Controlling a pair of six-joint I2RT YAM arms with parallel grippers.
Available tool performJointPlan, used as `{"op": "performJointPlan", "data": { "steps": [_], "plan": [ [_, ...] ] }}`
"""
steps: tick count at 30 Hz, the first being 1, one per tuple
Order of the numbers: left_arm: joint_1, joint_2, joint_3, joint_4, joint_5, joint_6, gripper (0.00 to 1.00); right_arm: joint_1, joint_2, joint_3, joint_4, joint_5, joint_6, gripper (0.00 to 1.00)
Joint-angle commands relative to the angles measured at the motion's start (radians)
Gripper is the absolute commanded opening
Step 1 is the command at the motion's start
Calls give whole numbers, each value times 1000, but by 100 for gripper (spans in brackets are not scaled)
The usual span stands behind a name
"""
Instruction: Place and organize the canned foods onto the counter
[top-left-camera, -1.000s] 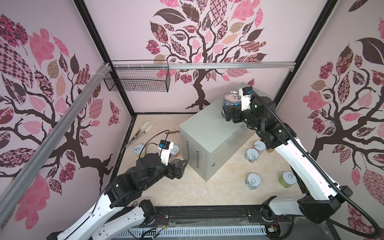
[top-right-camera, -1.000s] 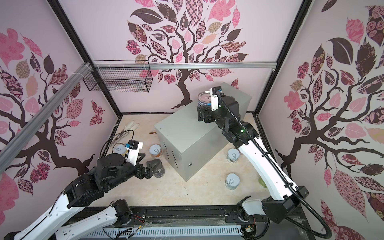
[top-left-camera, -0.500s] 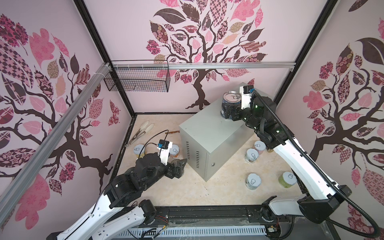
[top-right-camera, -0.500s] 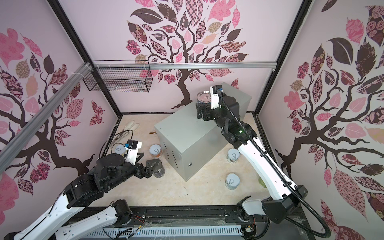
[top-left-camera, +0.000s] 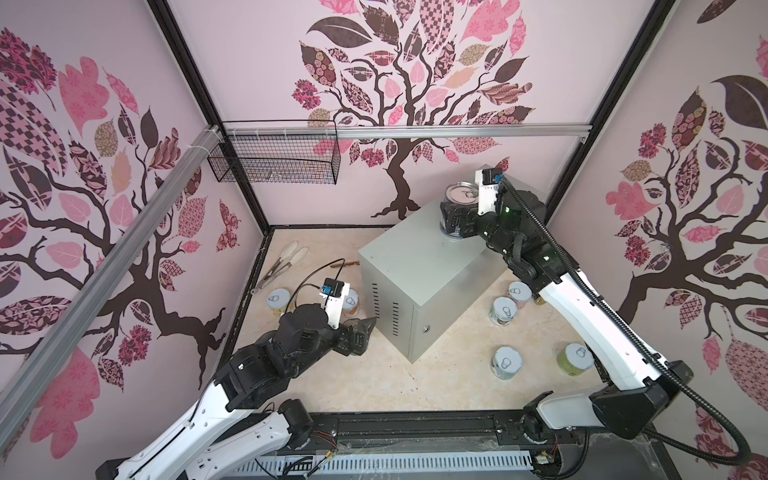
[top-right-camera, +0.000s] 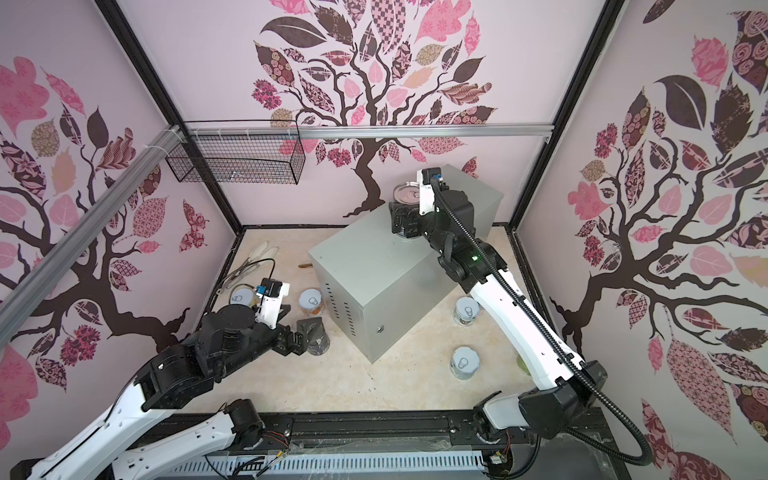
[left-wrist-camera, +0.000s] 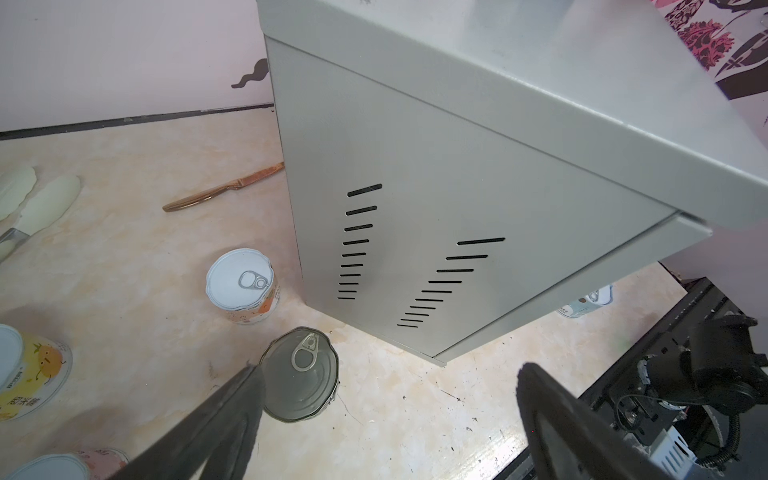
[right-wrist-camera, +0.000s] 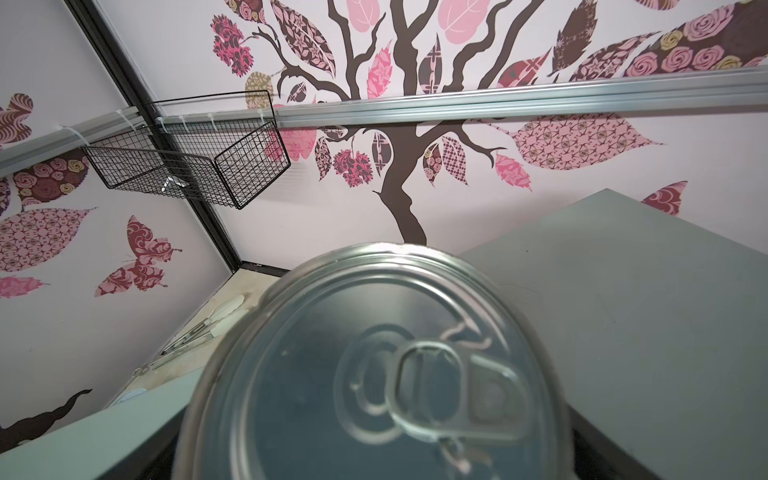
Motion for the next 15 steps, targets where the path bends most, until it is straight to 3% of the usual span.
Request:
{"op": "performJointPlan", "data": {
  "steps": [1, 7, 12, 15],
  "plan": [
    [-1, 3, -12, 21, -4, 15, 98, -8, 22, -2, 36, -14, -2, 100],
    [-1, 11, -9, 23, -3, 16, 98, -11, 23, -2, 46, -2, -10, 99],
    [-1, 5, 1, 13, -6, 14, 98, -13, 18, -4, 40, 5, -11, 90],
    [-1, -11, 8, 2, -2, 4, 98, -12, 10, -7, 26, 14, -7, 79]
  ]
}}
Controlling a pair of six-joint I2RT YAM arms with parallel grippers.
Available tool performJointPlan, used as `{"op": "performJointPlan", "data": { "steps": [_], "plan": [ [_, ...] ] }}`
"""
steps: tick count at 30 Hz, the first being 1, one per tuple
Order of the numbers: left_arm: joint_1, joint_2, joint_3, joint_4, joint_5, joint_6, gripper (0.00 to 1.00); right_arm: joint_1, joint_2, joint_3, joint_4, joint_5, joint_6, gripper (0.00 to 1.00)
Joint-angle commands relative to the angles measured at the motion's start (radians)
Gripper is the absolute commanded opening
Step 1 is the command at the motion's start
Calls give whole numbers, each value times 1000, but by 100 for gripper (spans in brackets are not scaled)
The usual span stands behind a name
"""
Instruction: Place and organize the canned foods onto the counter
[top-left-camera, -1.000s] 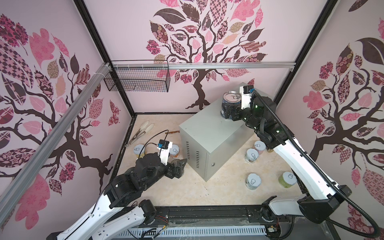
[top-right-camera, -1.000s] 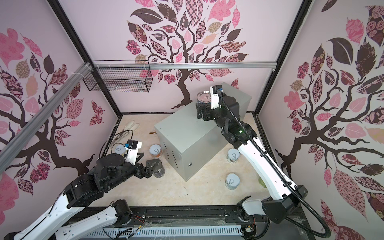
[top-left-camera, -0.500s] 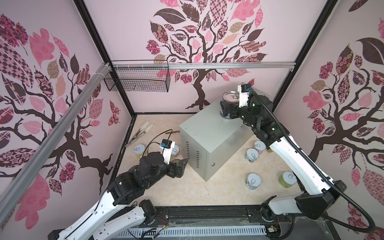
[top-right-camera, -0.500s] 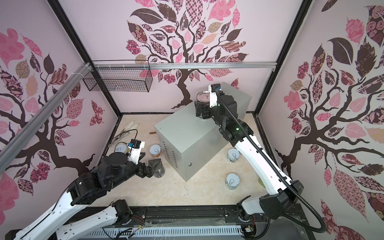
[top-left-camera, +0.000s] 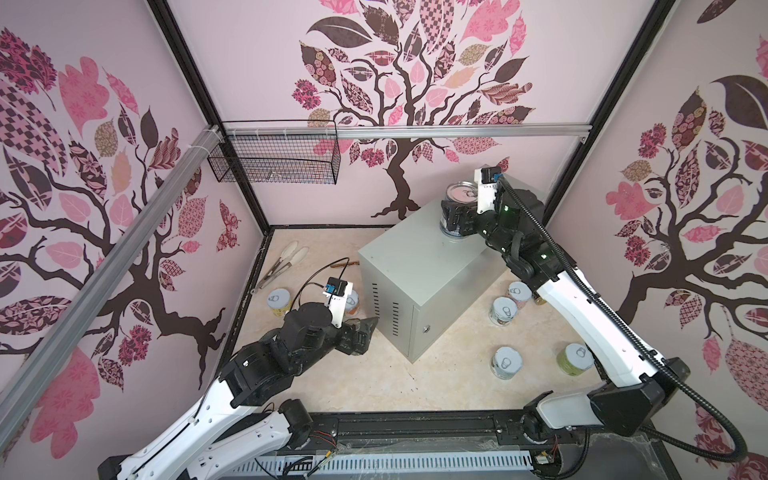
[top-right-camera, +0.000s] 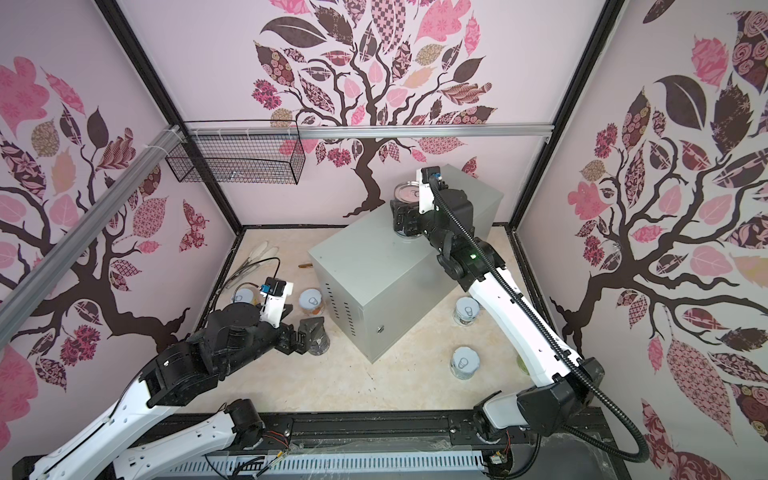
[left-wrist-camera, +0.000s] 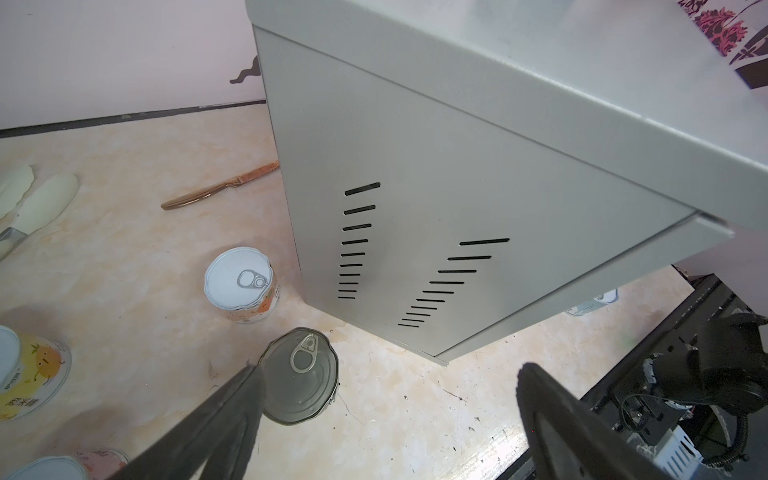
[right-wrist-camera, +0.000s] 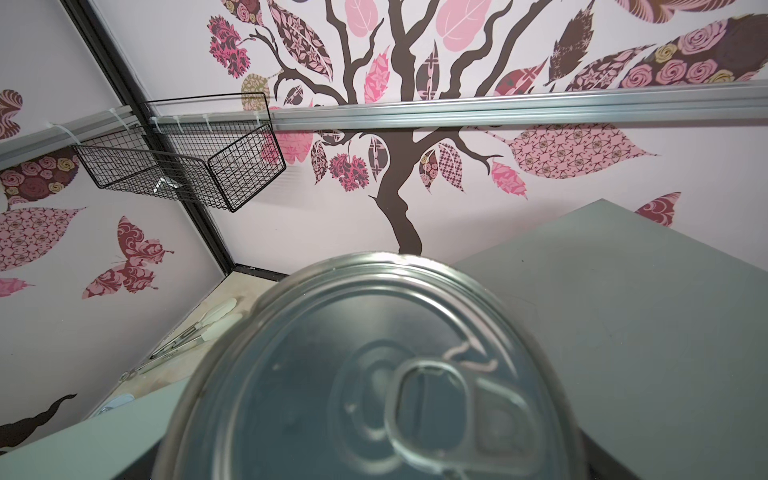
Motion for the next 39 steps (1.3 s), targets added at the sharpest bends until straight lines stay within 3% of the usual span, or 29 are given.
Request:
{"op": "performJointPlan", "data": {
  "steps": [1, 8, 16, 21, 27, 39],
  "plan": [
    [-1, -28, 8, -5, 0, -1, 98, -5, -2, -9, 5, 8, 16, 77],
    [-1, -67, 9, -33, 9, -28, 98, -6, -4, 24, -41, 47, 17, 67],
    [-1, -113, 48, -89, -41, -8, 98, -39, 37, 128, -137, 135, 9, 65],
    [-1, -97, 73, -100, -35, 8, 98, -120, 71, 190, -170, 103, 33, 62],
    [-2, -117, 40, -67, -112, 27, 98, -189, 140, 242, -147, 82, 23, 61],
    [-1, -140, -11, -3, -192, 56, 98, -262, 387, 475, -145, 56, -7, 59]
  ]
}}
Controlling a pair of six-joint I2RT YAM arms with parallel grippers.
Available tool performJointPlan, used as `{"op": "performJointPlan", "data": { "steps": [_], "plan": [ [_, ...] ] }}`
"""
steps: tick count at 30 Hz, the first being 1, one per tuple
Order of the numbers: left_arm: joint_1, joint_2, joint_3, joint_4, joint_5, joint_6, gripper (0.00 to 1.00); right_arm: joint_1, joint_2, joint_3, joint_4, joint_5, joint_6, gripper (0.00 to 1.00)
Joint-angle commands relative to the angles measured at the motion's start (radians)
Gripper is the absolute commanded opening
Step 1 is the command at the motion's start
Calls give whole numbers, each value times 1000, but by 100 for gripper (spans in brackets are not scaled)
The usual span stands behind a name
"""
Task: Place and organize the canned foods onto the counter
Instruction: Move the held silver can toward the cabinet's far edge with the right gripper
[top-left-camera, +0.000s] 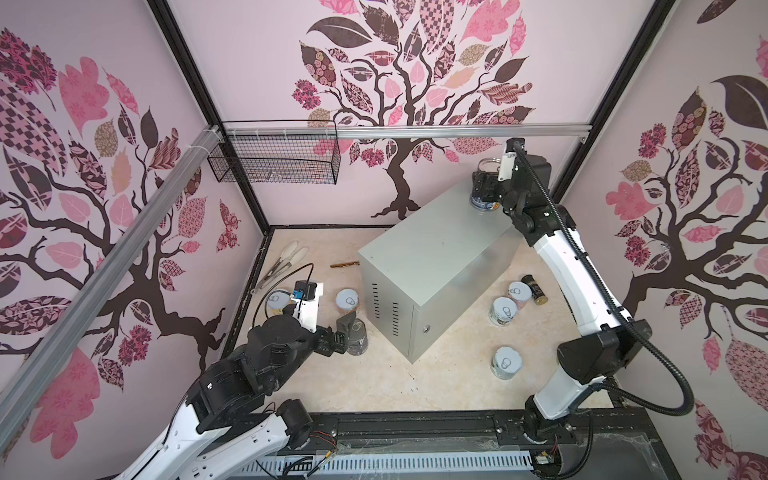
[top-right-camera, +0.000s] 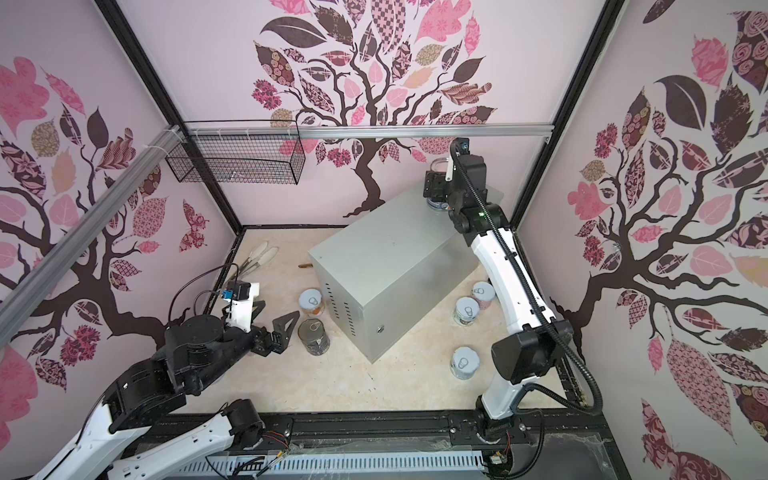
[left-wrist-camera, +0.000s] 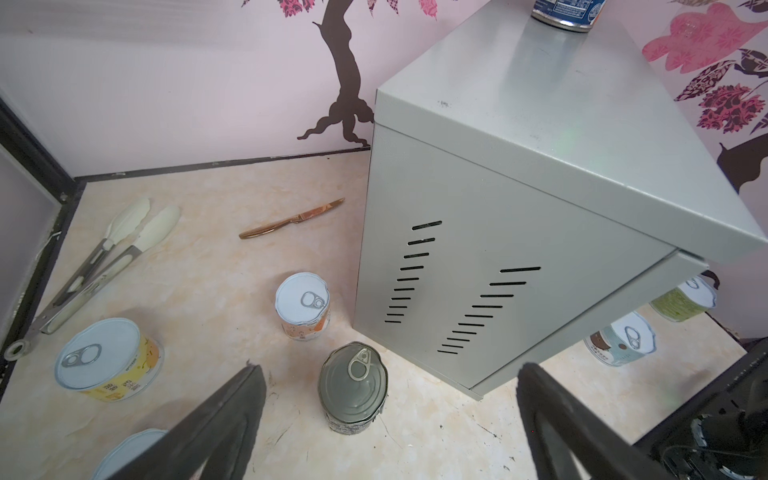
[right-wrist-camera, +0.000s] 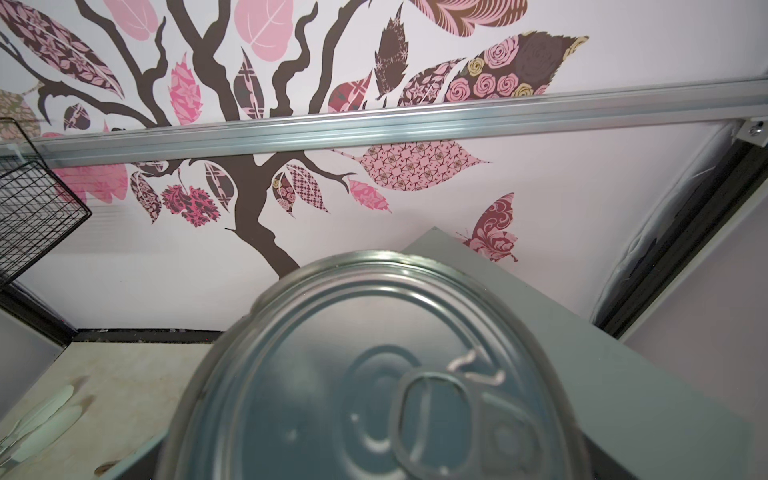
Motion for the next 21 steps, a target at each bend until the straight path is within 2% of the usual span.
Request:
{"op": "performJointPlan", "data": {
  "steps": [1, 11, 15, 21],
  "plan": [
    [-2, -12, -38, 45, -35, 26, 98, -26, 81, 91, 8, -20, 9, 59],
    [0, -30, -103, 83, -55, 42, 98, -49, 312, 401, -93, -18, -58, 58],
    [8, -21, -123, 86, -55, 35, 98, -57, 336, 418, -92, -40, -52, 58],
    [47, -18, -136, 104, 3, 32, 98, -57, 352, 419, -87, -45, -47, 61]
  ]
}}
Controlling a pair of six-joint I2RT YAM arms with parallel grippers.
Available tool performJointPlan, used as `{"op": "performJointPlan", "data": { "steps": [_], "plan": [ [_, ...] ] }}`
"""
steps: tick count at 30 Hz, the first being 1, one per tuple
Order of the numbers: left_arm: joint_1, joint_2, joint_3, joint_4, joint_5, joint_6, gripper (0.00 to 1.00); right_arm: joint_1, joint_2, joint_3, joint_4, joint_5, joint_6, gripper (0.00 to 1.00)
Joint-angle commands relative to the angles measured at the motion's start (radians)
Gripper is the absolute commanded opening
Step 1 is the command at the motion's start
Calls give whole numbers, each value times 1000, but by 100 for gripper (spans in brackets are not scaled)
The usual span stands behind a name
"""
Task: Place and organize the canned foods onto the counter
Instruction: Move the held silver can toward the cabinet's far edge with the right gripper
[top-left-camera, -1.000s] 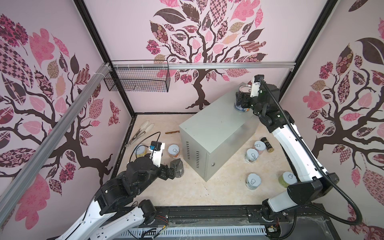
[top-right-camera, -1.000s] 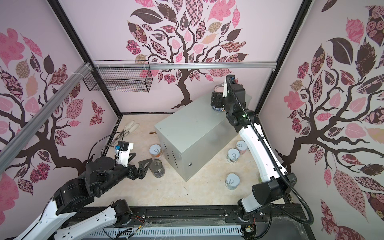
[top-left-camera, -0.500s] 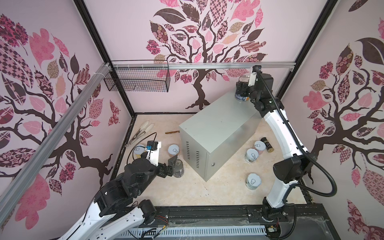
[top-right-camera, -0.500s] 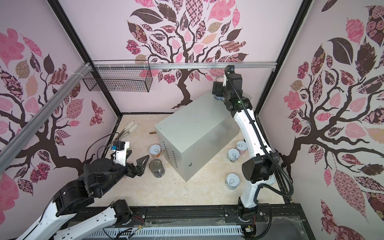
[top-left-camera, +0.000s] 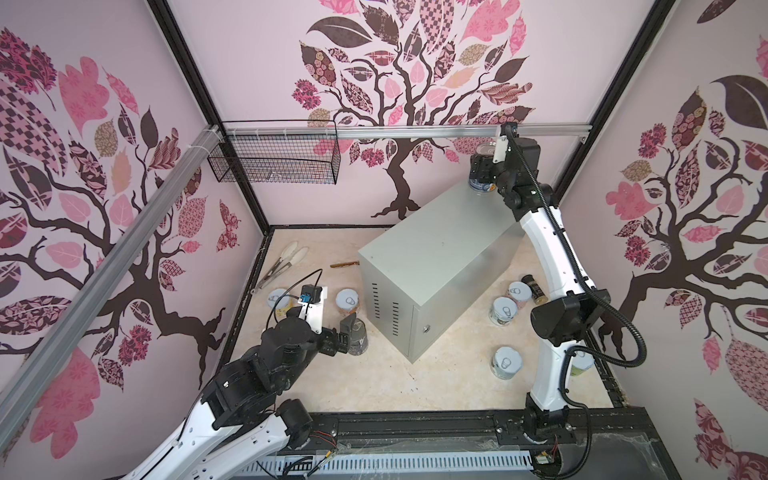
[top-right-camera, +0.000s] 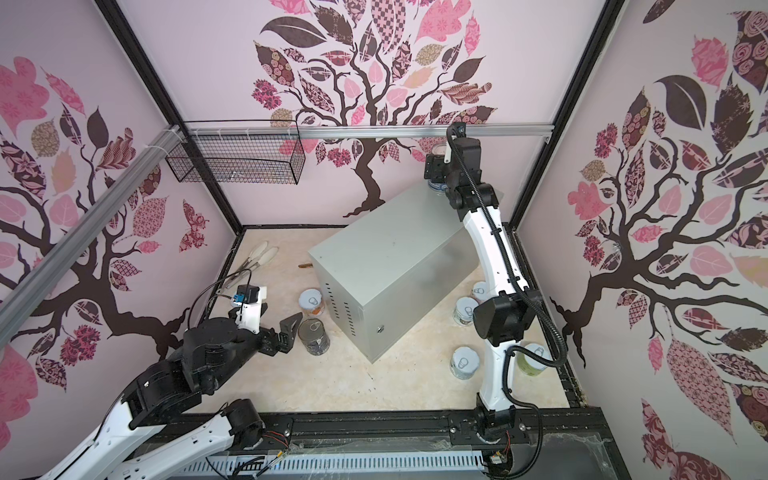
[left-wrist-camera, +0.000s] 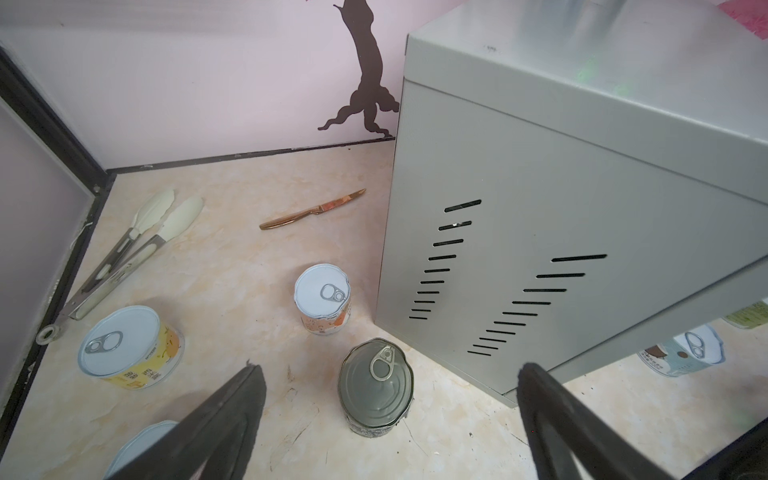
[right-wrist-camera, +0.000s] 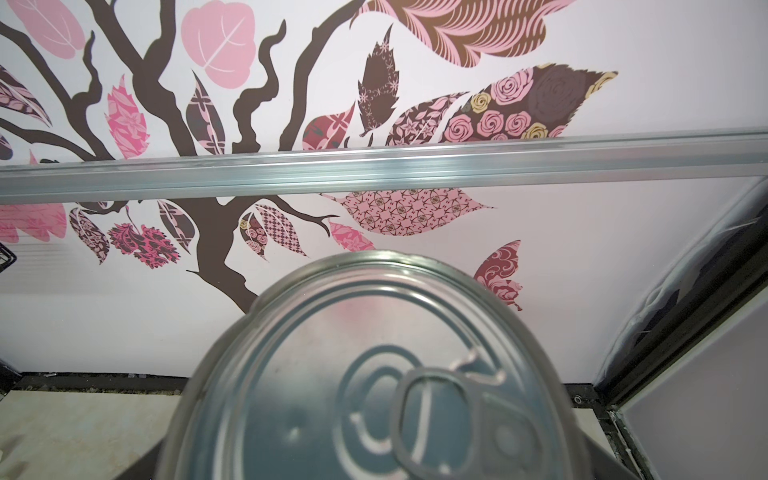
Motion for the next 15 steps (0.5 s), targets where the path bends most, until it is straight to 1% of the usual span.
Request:
{"op": "performJointPlan", "data": {
  "steps": [1, 3, 4, 6, 8, 9, 15],
  "plan": [
    [19, 1, -23, 38, 37, 8, 98, -6, 49, 28, -31, -11, -1, 63],
    [21, 0, -27, 40, 41, 6, 98, -7, 49, 28, -30, -12, -1, 68],
    [22, -3, -29, 40, 42, 6, 98, -6, 47, 29, -29, -14, -3, 73],
    [22, -3, -29, 38, 43, 5, 98, -7, 45, 29, -36, -19, -17, 89],
    [23, -3, -28, 31, 34, 0, 98, -6, 40, 29, -44, -12, -29, 98],
    [23, -5, -27, 29, 32, -1, 98, -7, 37, 27, -47, -12, -32, 100],
    [23, -8, -21, 20, 32, -16, 98, -6, -13, -12, -36, -27, -36, 100]
  ]
}}
